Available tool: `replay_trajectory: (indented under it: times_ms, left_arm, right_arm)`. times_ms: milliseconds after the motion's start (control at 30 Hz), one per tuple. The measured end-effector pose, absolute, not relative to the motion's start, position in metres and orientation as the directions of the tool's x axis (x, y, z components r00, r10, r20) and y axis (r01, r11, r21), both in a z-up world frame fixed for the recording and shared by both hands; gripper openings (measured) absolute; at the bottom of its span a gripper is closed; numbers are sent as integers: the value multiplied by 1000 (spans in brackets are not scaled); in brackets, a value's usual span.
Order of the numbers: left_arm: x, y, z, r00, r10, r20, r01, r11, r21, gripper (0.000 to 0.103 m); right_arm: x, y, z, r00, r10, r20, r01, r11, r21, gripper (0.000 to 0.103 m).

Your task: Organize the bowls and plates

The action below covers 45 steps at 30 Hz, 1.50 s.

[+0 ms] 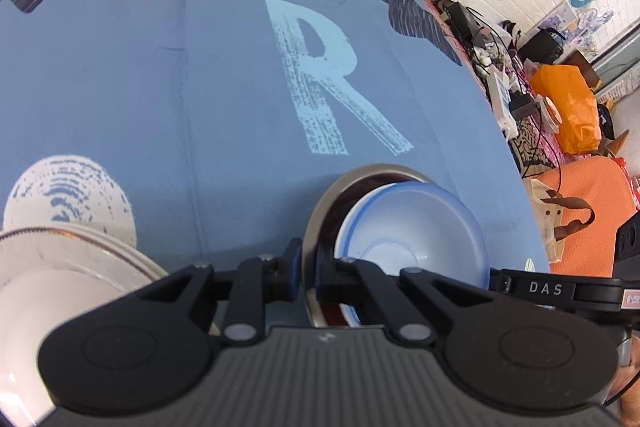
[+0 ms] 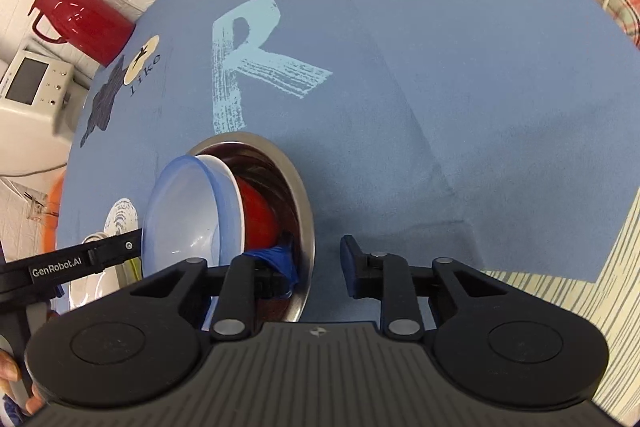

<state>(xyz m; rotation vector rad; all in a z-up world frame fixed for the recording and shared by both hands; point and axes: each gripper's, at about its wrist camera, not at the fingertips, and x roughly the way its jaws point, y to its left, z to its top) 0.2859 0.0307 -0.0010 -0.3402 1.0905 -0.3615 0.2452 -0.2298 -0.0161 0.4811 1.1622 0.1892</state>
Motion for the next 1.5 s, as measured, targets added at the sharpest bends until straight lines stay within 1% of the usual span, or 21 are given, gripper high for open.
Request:
replay_trajectory:
  times_ms: [233,400,667,833,1000,1167,1333,1500]
  left_arm:
    - [294,37,11,425,-426,-798,108,900,-423,0]
    - [289,55,26,472,-395,-788,88,911,-404,0]
    - [275,93,38,505,-351,-789,32,921,-389,0]
    - [261,115,60,560,-322,-763,9,924,-383,0]
    - [242,137,66,578,-295,-761,-25,925,-378,0]
    - [212,170,63,597,-259,-759,-86,920,-382,0]
    - [183,190,51,603,-189,-775,-148,928,-341,0]
    - [169,208,29,578,-211,-789,-176,911,-373,0]
  right_arm:
    - [257,-222,-9,385,389,-837,115,879,462,8]
    - [265,-207,4,393,399,-829,72,885,460,8]
    - [270,-173,5,344,446,-827,49,870,490,8]
    - [269,-151,26,353,465,-812,-8,869,494,7]
    - [267,-128,34,337,481,-809,-42,867,497,7]
    - [261,-98,36,311,499,-809,-97,863,495,7]
    - [251,-64,30,266,513,-816,-150,858,490,6]
    - [242,-45,13,217,501,-838,-160,865,475,6]
